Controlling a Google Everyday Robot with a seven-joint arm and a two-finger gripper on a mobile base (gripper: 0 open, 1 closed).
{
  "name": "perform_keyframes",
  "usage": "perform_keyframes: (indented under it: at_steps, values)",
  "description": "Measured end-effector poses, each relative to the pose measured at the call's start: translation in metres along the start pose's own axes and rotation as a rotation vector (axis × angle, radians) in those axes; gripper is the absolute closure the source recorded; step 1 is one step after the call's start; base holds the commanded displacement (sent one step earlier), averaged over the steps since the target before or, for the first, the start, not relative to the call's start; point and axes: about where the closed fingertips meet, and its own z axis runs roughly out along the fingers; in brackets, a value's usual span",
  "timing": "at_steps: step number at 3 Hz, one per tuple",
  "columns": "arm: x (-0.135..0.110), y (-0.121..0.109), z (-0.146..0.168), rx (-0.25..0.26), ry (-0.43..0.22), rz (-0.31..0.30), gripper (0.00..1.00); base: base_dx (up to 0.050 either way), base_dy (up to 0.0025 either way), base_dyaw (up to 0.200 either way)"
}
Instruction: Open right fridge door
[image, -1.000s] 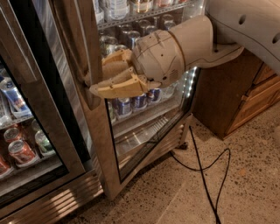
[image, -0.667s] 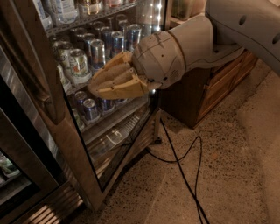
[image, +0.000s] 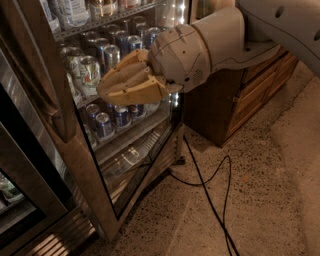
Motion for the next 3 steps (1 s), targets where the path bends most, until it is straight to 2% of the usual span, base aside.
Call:
perform_keyframes:
  at_steps: [1, 3]
  values:
    - [0.014, 0.004, 0.005, 0.014, -0.024, 0.045, 1.0, 0.0, 0.0, 0.0]
    - [0.059, 0.035, 0.039, -0.004, -0.01, 0.192, 1.0, 0.0, 0.0, 0.0]
